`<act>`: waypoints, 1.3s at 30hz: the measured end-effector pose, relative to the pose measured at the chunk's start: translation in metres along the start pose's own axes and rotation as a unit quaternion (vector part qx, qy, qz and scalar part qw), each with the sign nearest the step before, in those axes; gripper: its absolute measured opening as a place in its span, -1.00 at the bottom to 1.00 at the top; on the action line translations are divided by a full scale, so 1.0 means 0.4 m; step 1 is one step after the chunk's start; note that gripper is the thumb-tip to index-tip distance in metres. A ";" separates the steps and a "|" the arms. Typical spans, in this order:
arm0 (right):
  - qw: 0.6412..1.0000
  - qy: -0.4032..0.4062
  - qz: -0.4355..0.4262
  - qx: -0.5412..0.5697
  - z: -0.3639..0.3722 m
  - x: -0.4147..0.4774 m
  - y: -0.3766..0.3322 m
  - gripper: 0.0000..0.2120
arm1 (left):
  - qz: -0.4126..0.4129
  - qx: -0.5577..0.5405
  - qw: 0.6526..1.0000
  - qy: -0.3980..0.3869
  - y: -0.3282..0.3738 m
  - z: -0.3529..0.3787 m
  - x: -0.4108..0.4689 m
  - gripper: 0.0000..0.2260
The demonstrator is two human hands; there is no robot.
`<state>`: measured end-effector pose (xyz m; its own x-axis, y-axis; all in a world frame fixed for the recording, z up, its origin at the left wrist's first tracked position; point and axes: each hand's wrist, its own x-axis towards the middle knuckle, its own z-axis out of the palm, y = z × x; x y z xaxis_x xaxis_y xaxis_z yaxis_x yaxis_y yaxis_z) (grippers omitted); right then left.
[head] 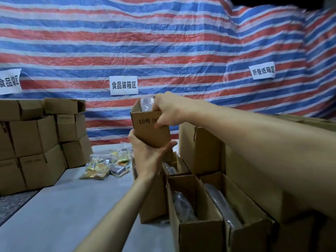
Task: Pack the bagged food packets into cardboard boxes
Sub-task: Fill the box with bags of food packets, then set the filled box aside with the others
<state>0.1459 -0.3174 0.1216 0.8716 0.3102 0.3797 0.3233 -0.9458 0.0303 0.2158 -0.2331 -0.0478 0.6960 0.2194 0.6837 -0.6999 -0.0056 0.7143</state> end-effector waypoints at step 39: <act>0.985 -0.059 0.129 -0.096 0.097 0.021 0.096 -0.55 | -0.135 0.077 0.960 -0.231 -0.098 -0.021 -0.025 -0.33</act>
<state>0.1799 -0.3472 0.0903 0.9561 0.0558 0.2876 0.0198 -0.9918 0.1265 0.2348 -0.2269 -0.0840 0.8706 -0.2227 0.4387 -0.4768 -0.1617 0.8640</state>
